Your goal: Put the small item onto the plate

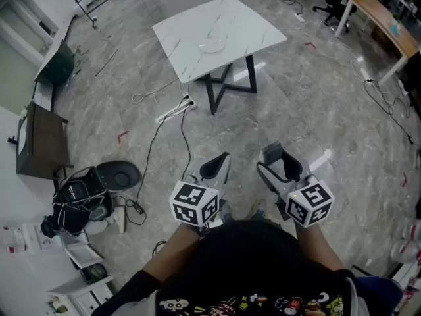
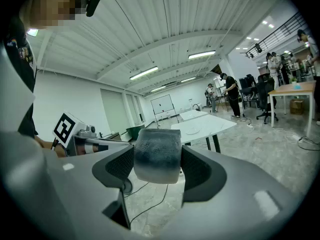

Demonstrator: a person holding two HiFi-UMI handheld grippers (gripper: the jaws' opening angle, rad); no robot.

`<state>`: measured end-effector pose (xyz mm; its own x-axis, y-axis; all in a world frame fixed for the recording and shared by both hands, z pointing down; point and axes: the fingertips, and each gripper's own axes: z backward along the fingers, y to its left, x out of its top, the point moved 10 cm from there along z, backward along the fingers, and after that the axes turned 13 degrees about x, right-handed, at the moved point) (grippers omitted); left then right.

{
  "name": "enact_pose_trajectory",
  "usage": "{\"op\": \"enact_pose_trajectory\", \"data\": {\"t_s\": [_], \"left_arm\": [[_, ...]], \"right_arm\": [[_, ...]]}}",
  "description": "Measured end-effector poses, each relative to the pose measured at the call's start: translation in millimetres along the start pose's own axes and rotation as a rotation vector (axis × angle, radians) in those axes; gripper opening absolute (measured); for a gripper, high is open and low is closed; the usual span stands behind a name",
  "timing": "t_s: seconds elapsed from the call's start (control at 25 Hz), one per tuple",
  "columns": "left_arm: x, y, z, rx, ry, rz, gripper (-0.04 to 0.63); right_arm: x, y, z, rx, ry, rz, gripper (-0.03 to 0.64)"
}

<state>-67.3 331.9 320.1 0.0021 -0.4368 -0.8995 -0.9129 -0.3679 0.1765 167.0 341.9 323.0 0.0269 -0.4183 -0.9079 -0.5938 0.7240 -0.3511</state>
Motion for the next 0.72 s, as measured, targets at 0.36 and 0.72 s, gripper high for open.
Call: {"op": "enact_pose_trajectory", "data": {"t_s": [0.36,0.72], "left_arm": [[4.2,-4.6,-2.2,0.028,-0.041,0.016,0.000],[1.0,-43.3,-14.5,0.063,-0.031,0.034,0.000]], "right_arm": [[4.7,-4.2,0.0,0.023,0.004,0.030,0.322],[7.7,-27.6,27.7,0.072,0.014,0.043,0.321]]}}
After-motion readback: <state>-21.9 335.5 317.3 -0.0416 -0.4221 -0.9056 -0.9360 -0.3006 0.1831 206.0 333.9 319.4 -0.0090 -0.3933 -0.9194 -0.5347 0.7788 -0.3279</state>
